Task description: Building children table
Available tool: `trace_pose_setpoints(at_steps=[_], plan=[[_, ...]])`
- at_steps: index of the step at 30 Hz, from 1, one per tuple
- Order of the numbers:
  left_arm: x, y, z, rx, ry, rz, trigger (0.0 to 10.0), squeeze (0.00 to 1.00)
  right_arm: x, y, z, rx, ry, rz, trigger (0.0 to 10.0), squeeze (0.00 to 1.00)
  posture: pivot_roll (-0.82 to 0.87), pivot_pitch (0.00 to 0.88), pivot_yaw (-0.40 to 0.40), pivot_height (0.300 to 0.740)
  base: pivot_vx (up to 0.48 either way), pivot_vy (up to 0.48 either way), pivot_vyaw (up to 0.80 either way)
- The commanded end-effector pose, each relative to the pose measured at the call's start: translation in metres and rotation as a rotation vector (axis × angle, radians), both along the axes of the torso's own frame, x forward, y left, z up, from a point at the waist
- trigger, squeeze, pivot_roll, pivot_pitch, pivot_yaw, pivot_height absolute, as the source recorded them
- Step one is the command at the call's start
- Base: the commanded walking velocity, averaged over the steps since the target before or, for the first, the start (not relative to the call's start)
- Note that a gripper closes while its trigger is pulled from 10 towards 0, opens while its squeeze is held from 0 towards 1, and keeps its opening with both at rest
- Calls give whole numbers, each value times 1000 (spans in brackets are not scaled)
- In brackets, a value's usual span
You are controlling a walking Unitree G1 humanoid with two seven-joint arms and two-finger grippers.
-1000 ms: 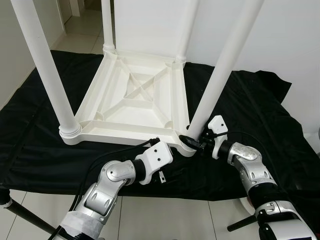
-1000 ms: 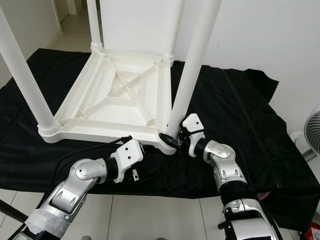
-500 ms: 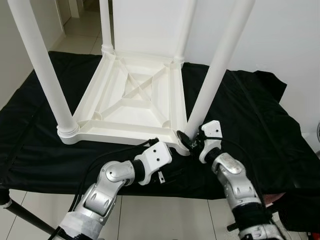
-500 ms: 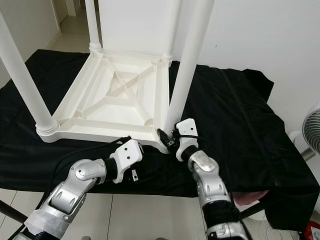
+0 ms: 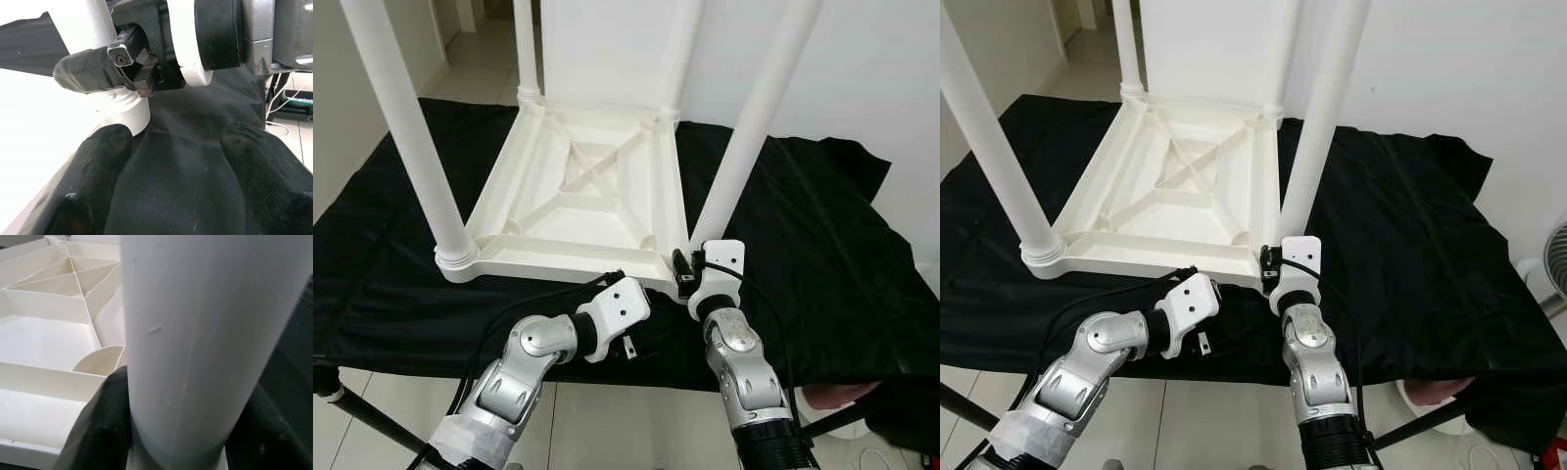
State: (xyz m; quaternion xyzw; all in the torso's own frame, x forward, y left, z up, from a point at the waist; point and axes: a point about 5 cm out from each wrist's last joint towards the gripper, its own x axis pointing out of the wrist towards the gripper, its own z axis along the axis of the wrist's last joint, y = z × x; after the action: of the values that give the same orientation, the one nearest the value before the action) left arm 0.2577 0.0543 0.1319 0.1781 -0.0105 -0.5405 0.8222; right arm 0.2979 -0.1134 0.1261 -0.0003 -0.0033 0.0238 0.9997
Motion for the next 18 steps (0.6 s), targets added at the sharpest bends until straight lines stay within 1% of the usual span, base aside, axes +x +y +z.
trace_pose_setpoints(at_steps=[1, 2, 5, 7, 10, 11, 12, 13, 14, 15, 16, 17, 18], plan=[[0, -1, 1, -14, -7, 33, 10000, 0, -2, 1, 5, 22, -19, -48, 10000, 0, -7, 1, -80, 740, 0, 0, 0], [0, -1, 1, -13, -8, 35, 10000, 0, -1, -1, 9, 36, -32, -27, 10000, 1000, -7, 0, -82, 740, 0, 0, 0], [0, -1, 1, -13, -8, 37, 10000, 0, 0, -3, 12, 42, -48, -7, 10000, 1000, -7, 0, -83, 740, 0, 0, 0], [1, -1, 1, -14, -9, 38, 10000, 0, 1, -8, 14, 38, -61, 45, 10000, 1000, -8, 0, -88, 740, 0, 0, 0], [1, -1, 1, -16, -9, 39, 10000, 0, 2, -10, 14, 38, -52, 71, 10000, 1000, -8, 0, -88, 740, 0, 0, 0], [1, -1, 1, -16, -9, 39, 10000, 0, 2, -12, 14, 33, -54, 100, 10000, 1000, -8, 1, -91, 740, 0, 0, 0], [1, -2, 1, -17, -9, 40, 10000, 0, 3, -14, 14, 26, -50, 159, 10000, 0, -10, 1, -90, 740, 0, 0, 0], [1, -2, 1, -17, -9, 40, 10000, 0, 3, -14, 14, 26, -50, 159, 10000, 0, -10, 1, -90, 740, 0, 0, 0], [1, -2, 1, -17, -9, 41, 10000, 0, 4, -15, 15, 21, -47, 201, 10000, 0, -10, 1, -90, 740, 0, 0, 0], [1, -2, 1, -17, -9, 41, 10000, 0, 4, -15, 15, 21, -47, 201, 10000, 0, -10, 1, -90, 740, 0, 0, 0], [1, -2, 1, -18, -10, 41, 10000, 0, 4, -16, 13, 19, -32, 283, 10000, 0, -9, 0, -92, 740, 0, 0, 0], [1, -2, 1, -19, -10, 41, 10000, 0, 5, -19, 10, -27, -22, 345, 10000, 0, -8, 0, -94, 740, 0, 0, 0], [2, -2, 1, -19, -11, 41, 10000, 0, 5, -21, 6, -83, -6, 433, 10000, 0, -8, 0, -93, 740, 0, 0, 0]])
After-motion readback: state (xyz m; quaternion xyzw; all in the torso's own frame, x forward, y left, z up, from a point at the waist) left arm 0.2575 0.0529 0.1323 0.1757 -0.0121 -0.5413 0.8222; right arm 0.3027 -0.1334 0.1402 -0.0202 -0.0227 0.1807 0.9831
